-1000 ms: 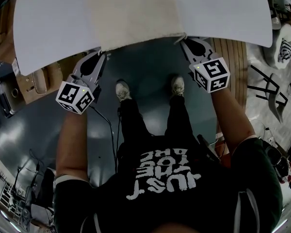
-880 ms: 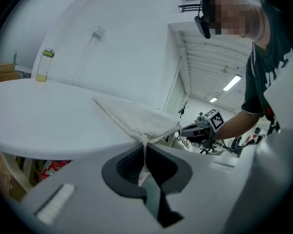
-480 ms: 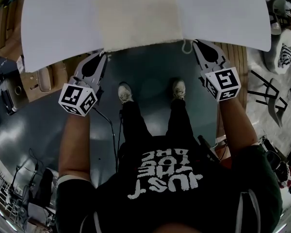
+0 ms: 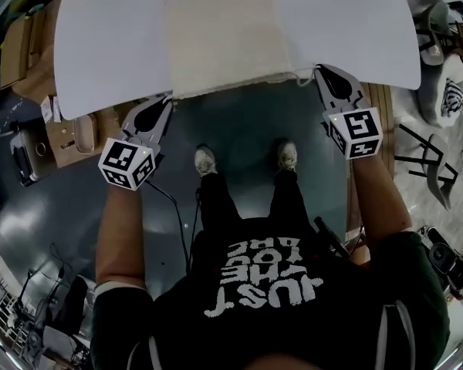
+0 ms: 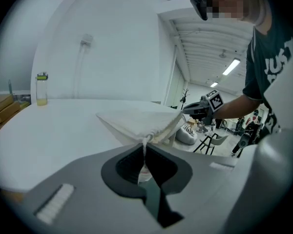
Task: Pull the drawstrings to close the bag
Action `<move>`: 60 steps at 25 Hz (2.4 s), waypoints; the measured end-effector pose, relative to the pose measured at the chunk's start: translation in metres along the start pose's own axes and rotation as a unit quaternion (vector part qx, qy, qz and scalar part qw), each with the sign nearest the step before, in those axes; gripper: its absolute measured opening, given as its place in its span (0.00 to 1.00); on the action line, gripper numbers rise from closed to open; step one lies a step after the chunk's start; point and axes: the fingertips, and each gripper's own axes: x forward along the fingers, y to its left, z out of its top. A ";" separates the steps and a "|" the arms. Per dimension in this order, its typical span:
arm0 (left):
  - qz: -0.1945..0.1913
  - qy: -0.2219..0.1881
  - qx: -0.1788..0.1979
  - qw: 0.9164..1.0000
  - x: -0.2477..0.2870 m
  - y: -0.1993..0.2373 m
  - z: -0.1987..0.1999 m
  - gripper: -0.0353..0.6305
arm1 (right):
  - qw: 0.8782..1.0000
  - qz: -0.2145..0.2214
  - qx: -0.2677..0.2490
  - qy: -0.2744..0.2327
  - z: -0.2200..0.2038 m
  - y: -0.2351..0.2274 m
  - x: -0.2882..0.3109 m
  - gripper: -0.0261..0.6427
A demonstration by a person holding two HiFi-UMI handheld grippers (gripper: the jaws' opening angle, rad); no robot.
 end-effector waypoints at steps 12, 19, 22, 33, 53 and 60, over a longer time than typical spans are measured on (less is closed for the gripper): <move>-0.096 0.003 -0.024 0.995 -0.025 -0.023 0.014 0.08 | 1.000 -0.026 0.008 -0.002 0.021 -0.020 -0.012 0.05; -0.077 0.001 -0.032 0.997 -0.025 -0.014 0.014 0.07 | 0.999 -0.032 0.006 0.003 0.022 -0.022 -0.015 0.06; -0.063 -0.030 -0.051 0.996 -0.030 -0.005 0.028 0.07 | 0.999 -0.036 0.003 0.007 0.022 -0.025 -0.016 0.06; 0.048 -0.078 0.065 0.994 -0.048 0.001 0.127 0.07 | 0.995 -0.087 -0.052 -0.023 0.083 -0.048 -0.039 0.05; 0.107 -0.195 0.237 0.946 -0.177 -0.060 0.367 0.07 | 0.952 -0.172 -0.175 -0.180 0.318 -0.084 -0.179 0.05; 0.122 -0.212 0.264 0.933 -0.207 -0.062 0.420 0.07 | 0.941 -0.184 -0.201 -0.202 0.376 -0.089 -0.203 0.05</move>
